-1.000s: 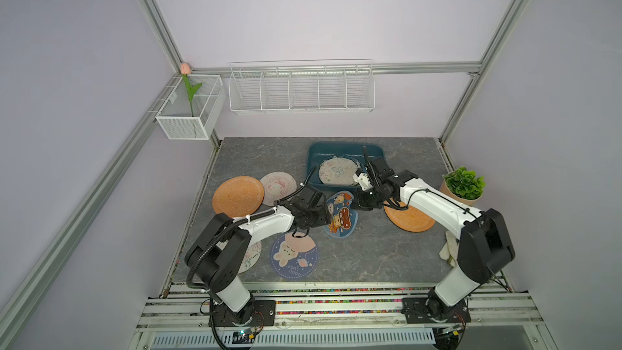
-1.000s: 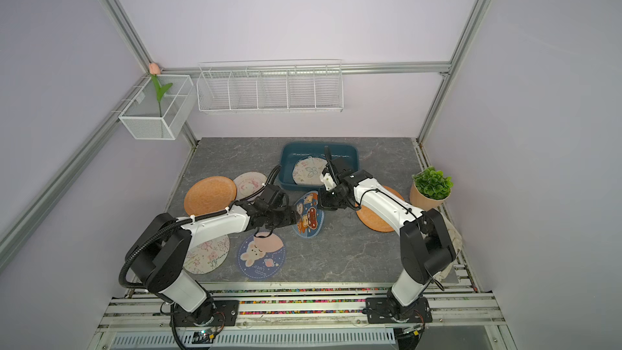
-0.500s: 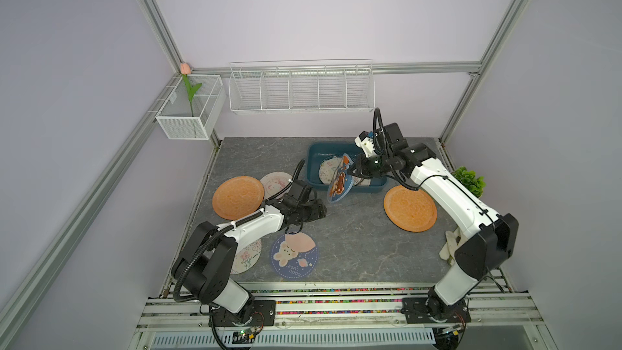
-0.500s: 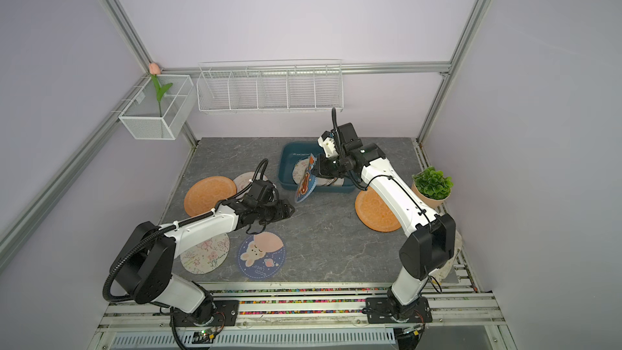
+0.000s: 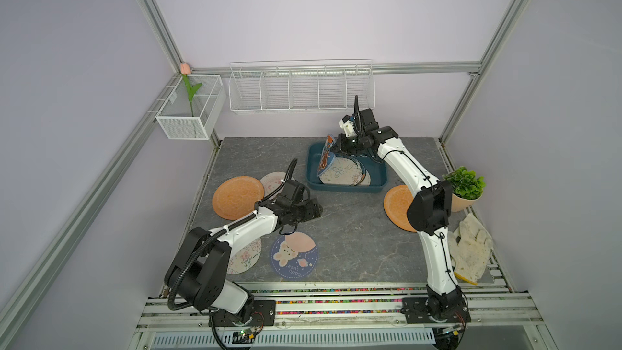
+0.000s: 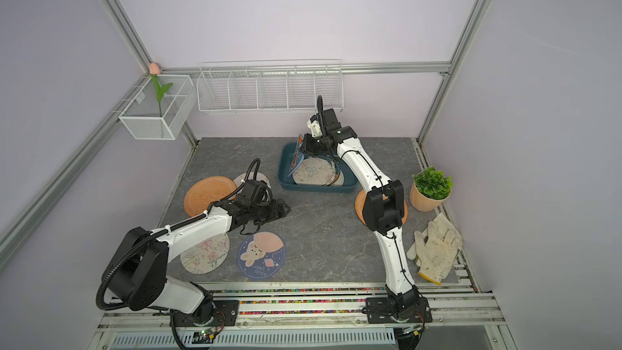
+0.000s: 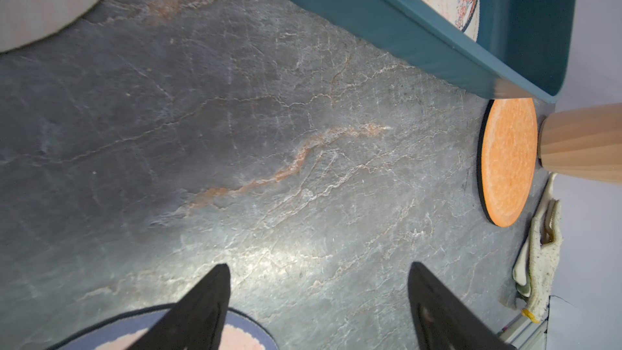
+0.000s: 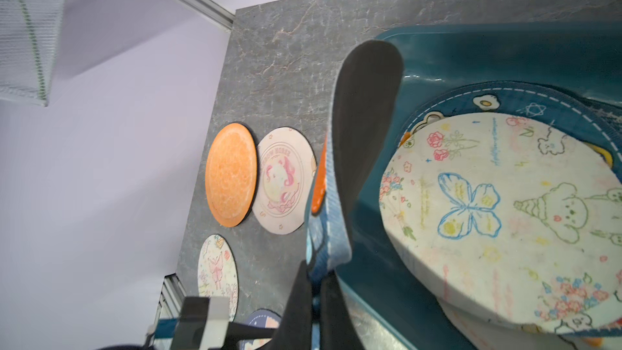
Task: Put the coasters into the storage box
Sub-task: Place the coaster in the storage box.
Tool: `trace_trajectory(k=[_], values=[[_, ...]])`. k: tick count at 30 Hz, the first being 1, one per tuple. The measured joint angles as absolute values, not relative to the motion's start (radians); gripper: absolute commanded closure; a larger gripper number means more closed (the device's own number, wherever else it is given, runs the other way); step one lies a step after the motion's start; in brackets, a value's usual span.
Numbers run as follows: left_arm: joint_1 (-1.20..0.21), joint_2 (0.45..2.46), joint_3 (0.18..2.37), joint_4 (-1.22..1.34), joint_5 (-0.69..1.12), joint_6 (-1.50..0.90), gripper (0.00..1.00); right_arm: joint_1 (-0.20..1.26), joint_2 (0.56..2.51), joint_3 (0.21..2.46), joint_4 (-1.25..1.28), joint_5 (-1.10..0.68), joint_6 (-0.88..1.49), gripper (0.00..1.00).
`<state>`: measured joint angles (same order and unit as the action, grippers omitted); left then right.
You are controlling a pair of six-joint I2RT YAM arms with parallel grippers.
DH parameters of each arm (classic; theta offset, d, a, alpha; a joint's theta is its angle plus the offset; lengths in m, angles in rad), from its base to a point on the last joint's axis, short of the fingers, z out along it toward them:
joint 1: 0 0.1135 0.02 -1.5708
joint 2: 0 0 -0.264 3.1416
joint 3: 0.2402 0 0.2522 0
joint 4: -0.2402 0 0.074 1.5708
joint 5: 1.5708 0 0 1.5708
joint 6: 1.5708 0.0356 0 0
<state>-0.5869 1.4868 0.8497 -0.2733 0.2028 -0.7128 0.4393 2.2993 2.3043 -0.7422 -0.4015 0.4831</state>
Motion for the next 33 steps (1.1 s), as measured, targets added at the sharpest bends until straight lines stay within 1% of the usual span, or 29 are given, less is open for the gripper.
trace_trajectory(k=[5,8,9,12,15,18,24,28,31,32,33], values=[[-0.574,1.486,0.850,-0.282,0.211,-0.700,0.17,0.400,2.368,2.304,-0.747,-0.375,0.478,0.92],[-0.566,1.484,0.850,-0.291,0.212,-0.695,0.17,0.371,2.374,2.279,-0.769,-0.348,0.467,0.87],[-0.562,1.484,0.850,-0.294,0.212,-0.694,0.16,0.361,2.374,2.272,-0.782,-0.332,0.459,0.83],[-0.558,1.484,0.850,-0.301,0.215,-0.694,0.16,0.335,2.374,2.250,-0.818,-0.286,0.430,0.56],[-0.556,1.483,0.850,-0.305,0.217,-0.693,0.16,0.318,2.374,2.233,-0.857,-0.242,0.403,0.35],[-0.556,1.483,0.850,-0.307,0.218,-0.691,0.15,0.315,2.371,2.206,-0.881,-0.205,0.377,0.25],[-0.556,1.483,0.850,-0.310,0.218,-0.686,0.14,0.317,2.329,2.133,-0.918,-0.176,0.352,0.15],[-0.556,1.483,0.850,-0.312,0.218,-0.686,0.14,0.316,2.253,2.086,-0.927,-0.161,0.341,0.08],[-0.556,1.483,0.850,-0.312,0.218,-0.686,0.13,0.314,2.179,2.051,-0.929,-0.146,0.331,0.01],[-0.556,1.483,0.850,-0.312,0.218,-0.686,0.13,0.311,2.159,2.043,-0.931,-0.139,0.329,0.00],[-0.556,1.483,0.850,-0.312,0.218,-0.686,0.13,0.308,2.134,2.033,-0.933,-0.129,0.321,0.02]])
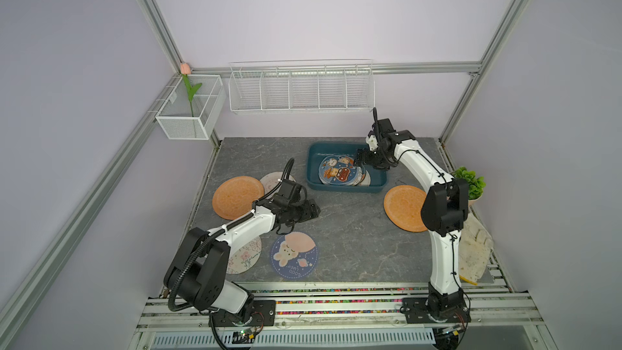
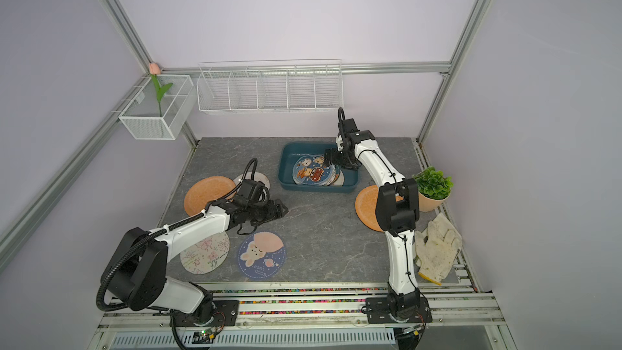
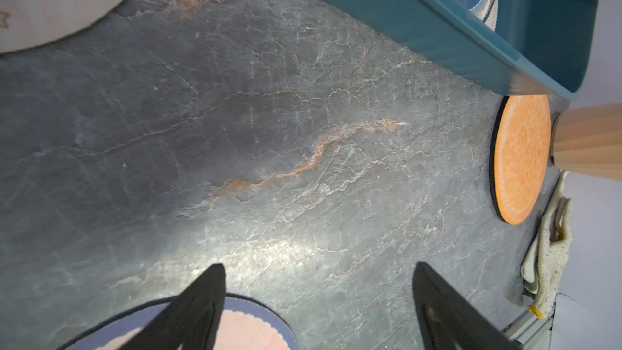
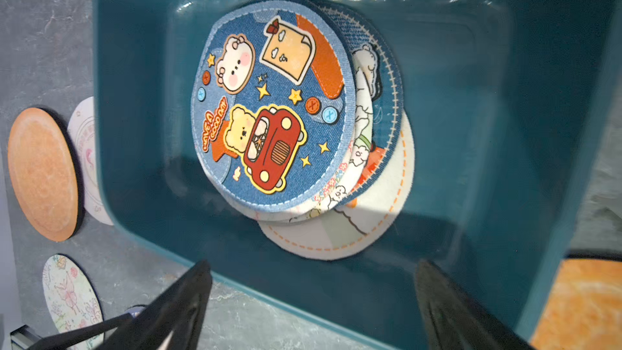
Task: Put the coasters into the storage box
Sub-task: Place the coaster in the storage box.
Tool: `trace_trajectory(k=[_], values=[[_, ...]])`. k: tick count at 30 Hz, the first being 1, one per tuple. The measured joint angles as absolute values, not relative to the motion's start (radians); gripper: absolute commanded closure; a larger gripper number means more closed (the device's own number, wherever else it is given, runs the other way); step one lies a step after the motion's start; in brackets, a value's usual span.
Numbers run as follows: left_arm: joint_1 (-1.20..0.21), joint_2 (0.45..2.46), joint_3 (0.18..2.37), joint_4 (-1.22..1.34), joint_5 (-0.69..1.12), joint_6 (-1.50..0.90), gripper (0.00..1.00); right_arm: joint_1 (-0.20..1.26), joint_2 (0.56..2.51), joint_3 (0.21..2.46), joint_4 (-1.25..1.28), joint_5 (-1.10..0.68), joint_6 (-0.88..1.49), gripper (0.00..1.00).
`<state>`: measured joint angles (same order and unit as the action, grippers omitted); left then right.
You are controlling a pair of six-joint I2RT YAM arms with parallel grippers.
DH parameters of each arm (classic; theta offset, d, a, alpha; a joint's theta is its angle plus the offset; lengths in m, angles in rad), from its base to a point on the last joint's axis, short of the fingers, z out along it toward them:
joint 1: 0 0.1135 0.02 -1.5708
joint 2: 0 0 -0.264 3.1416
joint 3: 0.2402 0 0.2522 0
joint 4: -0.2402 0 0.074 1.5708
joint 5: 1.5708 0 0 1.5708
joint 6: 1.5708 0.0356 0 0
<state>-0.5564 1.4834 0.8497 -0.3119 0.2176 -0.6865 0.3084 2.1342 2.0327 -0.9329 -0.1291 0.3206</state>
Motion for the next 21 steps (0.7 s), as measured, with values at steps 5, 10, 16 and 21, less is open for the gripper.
trace_trajectory(k=[5,10,16,21], values=[[-0.556,1.483,0.850,-0.312,0.218,-0.687,0.12,0.263,2.048,1.948,-0.942,-0.087,0.305,0.06],[-0.556,1.483,0.850,-0.312,0.218,-0.687,0.11,0.179,2.027,1.848,-0.936,-0.041,0.301,0.10],[-0.556,1.491,0.859,-0.312,0.218,-0.687,0.10,0.089,2.034,1.812,-0.913,-0.012,0.298,0.11],[-0.556,1.496,0.873,-0.311,0.218,-0.687,0.09,0.050,2.087,1.814,-0.875,0.003,0.298,0.05]])
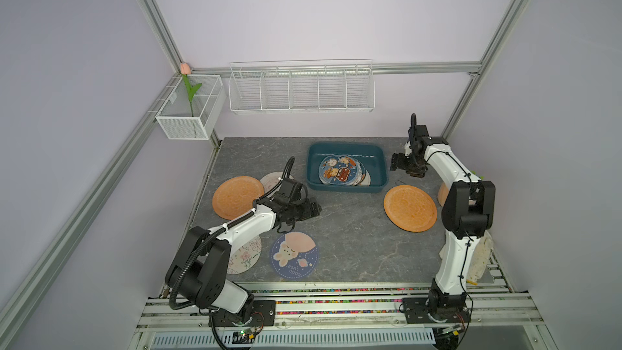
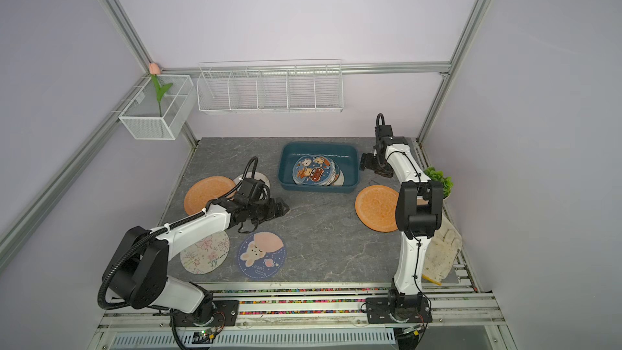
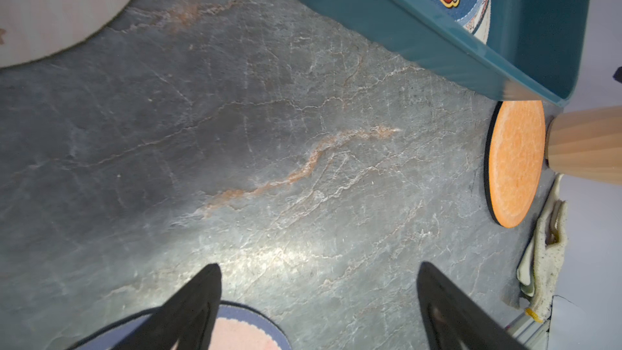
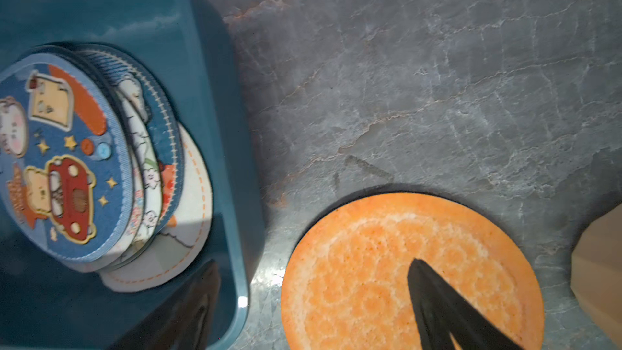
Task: Put the coasters into the storage box
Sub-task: Place the coaster in the storage box, then move the coaster to the center of the board.
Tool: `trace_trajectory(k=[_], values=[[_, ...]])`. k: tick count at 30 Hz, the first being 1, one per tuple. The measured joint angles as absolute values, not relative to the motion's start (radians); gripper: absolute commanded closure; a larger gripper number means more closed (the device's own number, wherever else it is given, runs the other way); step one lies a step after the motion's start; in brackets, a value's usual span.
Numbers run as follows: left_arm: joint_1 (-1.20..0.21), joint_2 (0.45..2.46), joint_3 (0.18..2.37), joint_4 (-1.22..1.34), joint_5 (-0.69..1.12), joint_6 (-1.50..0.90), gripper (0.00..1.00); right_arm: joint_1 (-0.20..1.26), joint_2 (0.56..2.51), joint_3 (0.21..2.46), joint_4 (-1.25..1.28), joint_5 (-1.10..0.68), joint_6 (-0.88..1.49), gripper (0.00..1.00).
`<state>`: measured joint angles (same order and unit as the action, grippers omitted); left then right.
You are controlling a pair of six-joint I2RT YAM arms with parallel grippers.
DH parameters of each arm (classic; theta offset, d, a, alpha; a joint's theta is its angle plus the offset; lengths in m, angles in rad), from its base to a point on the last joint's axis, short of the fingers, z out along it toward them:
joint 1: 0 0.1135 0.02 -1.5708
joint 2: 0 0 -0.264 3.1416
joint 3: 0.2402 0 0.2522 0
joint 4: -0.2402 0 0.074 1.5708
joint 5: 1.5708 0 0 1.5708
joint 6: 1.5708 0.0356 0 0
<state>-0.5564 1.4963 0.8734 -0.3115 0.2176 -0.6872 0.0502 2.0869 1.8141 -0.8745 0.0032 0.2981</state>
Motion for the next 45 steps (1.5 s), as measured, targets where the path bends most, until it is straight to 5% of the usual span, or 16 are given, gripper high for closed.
trace_trajectory(k=[3,5,11,28,45], values=[[-0.556,1.497,0.878,-0.311,0.218,-0.687,0.09,0.031,2.139,1.814,-0.860,0.009,0.302,0.01],[-0.556,1.499,0.879,-0.311,0.218,-0.687,0.09,0.020,2.167,1.814,-0.852,0.015,0.298,0.12],[-0.556,1.512,0.879,-0.312,0.218,-0.687,0.09,-0.006,2.211,1.818,-0.833,0.039,0.305,0.18],[-0.556,1.512,0.889,-0.323,0.218,-0.687,0.09,-0.021,2.276,1.827,-0.815,0.140,0.267,0.26],[-0.556,1.549,0.907,-0.322,0.233,-0.679,0.08,-0.011,2.099,1.544,-0.741,0.045,0.334,0.31]])
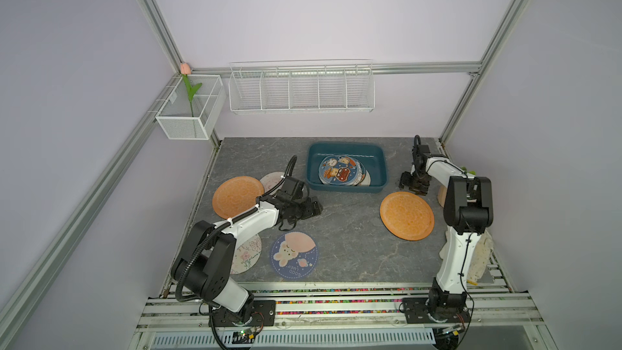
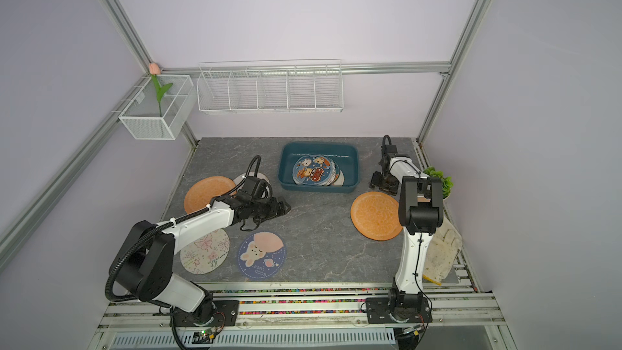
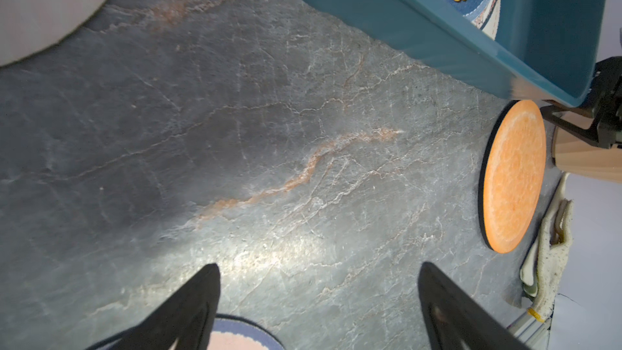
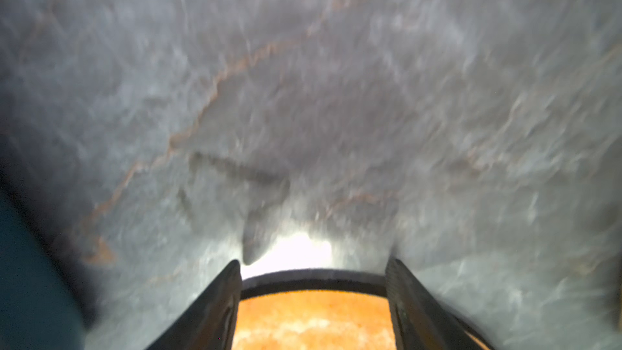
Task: Put the coasters into the storage box
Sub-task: Move the coaster to the center of the board.
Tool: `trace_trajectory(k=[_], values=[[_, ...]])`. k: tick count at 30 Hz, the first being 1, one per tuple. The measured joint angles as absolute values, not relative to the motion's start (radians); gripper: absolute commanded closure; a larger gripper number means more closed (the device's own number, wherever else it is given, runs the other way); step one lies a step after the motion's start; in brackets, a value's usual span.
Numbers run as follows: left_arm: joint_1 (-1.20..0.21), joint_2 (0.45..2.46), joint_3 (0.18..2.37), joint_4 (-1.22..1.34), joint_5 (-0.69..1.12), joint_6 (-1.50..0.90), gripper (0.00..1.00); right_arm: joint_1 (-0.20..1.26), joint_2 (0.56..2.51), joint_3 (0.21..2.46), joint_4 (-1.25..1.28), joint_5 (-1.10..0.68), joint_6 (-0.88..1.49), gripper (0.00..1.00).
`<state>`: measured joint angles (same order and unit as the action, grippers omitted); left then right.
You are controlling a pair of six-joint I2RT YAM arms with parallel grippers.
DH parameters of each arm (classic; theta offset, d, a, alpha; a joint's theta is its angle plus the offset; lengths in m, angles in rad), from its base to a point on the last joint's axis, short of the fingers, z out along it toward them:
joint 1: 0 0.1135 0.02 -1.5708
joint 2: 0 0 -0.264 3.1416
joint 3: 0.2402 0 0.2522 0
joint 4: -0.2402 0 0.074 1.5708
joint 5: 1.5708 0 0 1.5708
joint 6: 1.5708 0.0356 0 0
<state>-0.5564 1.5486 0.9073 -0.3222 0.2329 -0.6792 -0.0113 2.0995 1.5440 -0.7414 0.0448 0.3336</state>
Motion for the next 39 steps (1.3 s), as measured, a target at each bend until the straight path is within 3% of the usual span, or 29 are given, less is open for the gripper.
trace_trajectory(k=[12,18,22,27,39], values=[[-0.556,1.554,0.907,-0.312,0.233,-0.680,0.08,0.096,1.963,1.353,-0.736,-0.054,0.406,0.29],[-0.556,1.557,0.907,-0.311,0.233,-0.680,0.08,0.115,1.887,1.288,-0.744,-0.031,0.419,0.01],[-0.556,1.557,0.907,-0.308,0.233,-0.680,0.08,0.077,1.758,1.216,-0.747,0.000,0.418,0.11],[-0.556,1.556,0.907,-0.304,0.232,-0.680,0.08,0.008,1.647,1.120,-0.751,0.010,0.441,0.11],[-0.566,1.562,0.920,-0.296,0.232,-0.682,0.08,-0.105,1.641,0.968,-0.729,-0.035,0.539,0.11]])
